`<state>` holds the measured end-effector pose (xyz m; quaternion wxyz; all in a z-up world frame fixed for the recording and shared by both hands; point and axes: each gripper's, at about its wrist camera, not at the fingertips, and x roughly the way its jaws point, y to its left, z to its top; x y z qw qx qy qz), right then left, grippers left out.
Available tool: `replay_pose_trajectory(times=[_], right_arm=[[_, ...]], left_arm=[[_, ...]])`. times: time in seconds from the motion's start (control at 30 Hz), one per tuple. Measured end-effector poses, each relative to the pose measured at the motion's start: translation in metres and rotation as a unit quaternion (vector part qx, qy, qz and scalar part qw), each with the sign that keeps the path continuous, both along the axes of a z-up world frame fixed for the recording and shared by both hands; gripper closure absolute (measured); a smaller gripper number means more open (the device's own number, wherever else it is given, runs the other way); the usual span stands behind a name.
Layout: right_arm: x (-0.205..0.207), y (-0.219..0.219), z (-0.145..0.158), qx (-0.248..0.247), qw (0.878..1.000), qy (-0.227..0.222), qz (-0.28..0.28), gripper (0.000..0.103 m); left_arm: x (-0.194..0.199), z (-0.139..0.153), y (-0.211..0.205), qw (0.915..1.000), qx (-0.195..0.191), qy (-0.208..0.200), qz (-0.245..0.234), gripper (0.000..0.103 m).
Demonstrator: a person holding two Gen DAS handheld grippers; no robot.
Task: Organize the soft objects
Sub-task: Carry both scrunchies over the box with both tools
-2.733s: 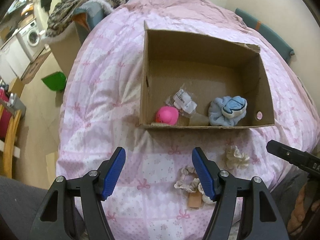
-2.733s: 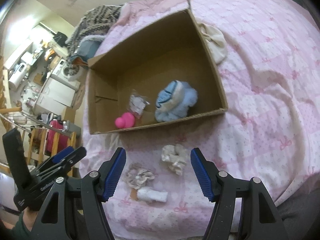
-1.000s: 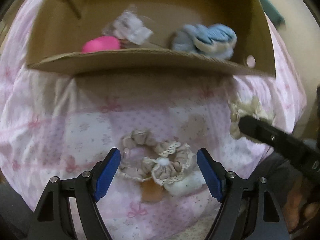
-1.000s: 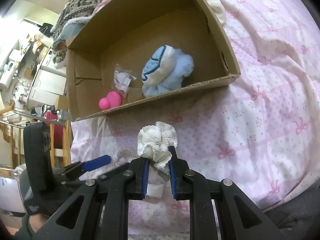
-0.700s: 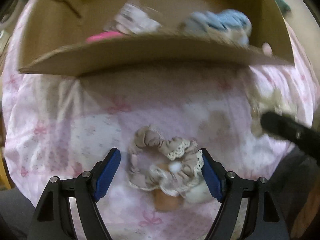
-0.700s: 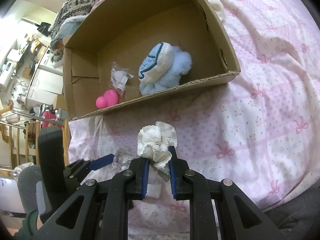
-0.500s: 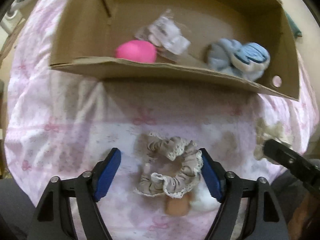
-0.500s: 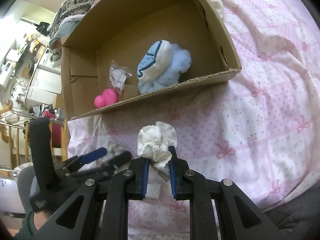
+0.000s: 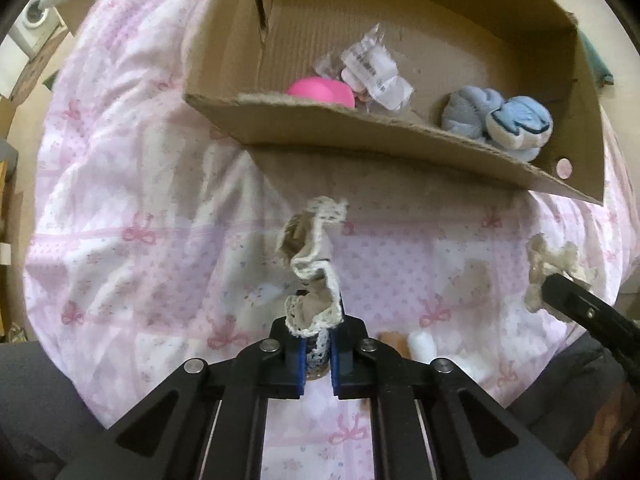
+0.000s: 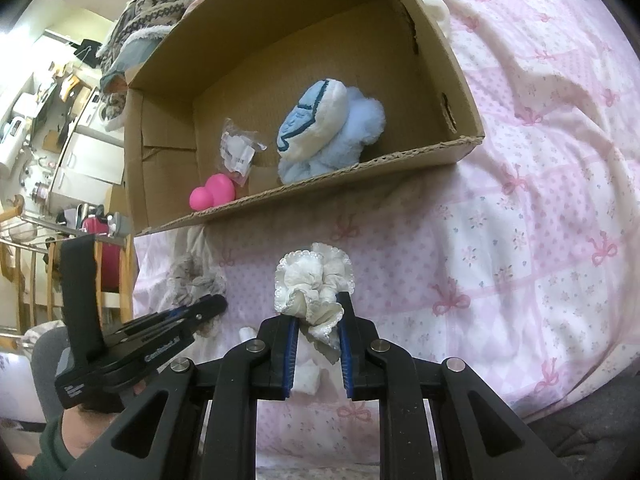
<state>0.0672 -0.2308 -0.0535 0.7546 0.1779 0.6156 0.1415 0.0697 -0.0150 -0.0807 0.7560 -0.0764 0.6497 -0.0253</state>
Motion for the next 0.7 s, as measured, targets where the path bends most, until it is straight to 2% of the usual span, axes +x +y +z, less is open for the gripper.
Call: replay_pose_trajectory(times=[0.2,0.47,0.7], right_arm=[[-0.001,0.004,0.002,-0.003,1.0,-0.008,0.012,0.083],[-0.006,0.011,0.01,-0.003,0.999,-0.027,0.029,0.083],[-0.019,0.015,0.044,0.018,0.995,-0.086,0.045,0.083]], left_arm=[[-0.019,0.018,0.004,0.9996,0.02,-0.017,0.004,0.095],[-0.017,0.025,0.014,0.9987,0.032,-0.034,0.021,0.095],[-0.025,0.071,0.024,0.9943,0.035,-0.095,0.034,0.095]])
